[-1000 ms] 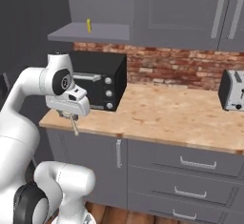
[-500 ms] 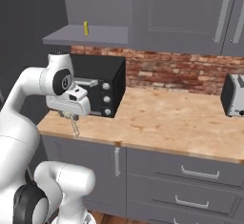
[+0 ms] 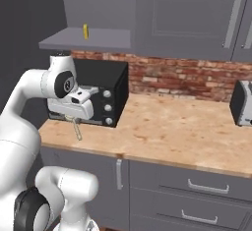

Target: Pick up the sponge and dish brush from the sink, and place them back in the cabinet, and close the cabinet door.

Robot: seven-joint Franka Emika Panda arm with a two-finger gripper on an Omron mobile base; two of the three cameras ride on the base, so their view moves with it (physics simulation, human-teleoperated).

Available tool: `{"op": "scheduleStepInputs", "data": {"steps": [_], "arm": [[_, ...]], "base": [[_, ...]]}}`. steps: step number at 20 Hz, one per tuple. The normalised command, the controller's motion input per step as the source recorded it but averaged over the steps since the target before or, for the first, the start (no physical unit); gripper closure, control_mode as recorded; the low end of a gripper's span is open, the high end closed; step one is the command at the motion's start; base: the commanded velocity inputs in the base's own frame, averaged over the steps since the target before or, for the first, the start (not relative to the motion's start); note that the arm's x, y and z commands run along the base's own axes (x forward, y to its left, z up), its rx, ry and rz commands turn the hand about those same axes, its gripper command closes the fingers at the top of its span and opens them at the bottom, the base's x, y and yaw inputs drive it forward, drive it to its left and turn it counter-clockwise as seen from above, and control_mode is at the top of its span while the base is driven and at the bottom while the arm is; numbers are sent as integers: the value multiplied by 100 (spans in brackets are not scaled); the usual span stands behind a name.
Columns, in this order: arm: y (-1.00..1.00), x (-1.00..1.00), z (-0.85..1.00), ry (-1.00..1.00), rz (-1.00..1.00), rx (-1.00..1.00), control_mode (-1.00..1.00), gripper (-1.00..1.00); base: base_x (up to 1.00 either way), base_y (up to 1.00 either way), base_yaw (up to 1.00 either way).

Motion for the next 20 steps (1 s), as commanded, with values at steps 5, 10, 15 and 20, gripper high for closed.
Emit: {"op": "scheduleStepInputs", "data": {"steps": [5,10,15,20], "arm": [[0,0,0,0,0,0,100,100],[0,0,0,0,0,0,100,100],[0,0,0,0,0,0,100,100],[0,0,0,0,0,0,100,100]], "base": [[37,18,0],[37,15,0],[29,13,0],[14,4,0]]}}
